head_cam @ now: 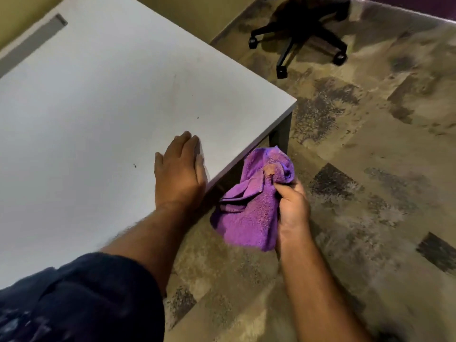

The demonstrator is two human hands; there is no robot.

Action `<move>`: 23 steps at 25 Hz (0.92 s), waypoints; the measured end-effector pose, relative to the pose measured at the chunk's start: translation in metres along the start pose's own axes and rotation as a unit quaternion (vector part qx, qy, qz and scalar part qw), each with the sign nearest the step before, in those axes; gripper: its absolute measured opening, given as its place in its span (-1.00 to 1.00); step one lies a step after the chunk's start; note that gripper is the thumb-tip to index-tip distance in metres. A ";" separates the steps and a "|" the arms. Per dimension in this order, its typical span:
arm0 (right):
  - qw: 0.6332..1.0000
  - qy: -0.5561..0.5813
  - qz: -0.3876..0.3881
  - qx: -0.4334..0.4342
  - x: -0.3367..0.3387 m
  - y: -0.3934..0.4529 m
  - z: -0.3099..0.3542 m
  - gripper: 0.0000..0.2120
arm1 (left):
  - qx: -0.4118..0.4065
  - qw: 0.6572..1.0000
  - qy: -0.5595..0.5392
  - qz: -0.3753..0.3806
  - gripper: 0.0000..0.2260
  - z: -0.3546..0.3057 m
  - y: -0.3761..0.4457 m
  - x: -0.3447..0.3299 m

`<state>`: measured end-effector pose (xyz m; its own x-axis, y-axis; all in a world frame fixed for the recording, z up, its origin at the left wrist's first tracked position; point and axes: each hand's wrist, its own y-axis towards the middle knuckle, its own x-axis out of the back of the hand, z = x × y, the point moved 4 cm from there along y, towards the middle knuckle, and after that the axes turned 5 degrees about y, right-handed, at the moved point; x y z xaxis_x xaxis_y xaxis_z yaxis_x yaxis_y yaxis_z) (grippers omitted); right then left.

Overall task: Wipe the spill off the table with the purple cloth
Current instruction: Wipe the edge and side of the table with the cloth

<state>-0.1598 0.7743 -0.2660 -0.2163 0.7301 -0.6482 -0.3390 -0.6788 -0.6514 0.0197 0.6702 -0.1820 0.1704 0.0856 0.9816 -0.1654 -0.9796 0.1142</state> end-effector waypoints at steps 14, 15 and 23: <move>0.949 -0.269 0.157 0.042 -0.103 0.076 0.175 -0.54 | 0.023 0.997 0.013 0.076 -0.51 -0.010 0.008 0.010; 0.937 -0.297 0.171 0.065 -0.115 0.081 0.175 -0.57 | 0.022 0.996 0.019 0.079 -0.51 -0.010 0.009 0.010; 0.782 -0.569 0.179 0.179 -0.172 0.126 0.141 -0.45 | 0.027 0.997 0.012 0.076 -0.51 0.001 0.006 0.008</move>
<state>-0.2944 0.5747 -0.1809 -0.9624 0.2328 0.1402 -0.2599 -0.9391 -0.2246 0.0211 0.6652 -0.1731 0.1231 -0.0609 0.9905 -0.1358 -0.9898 -0.0440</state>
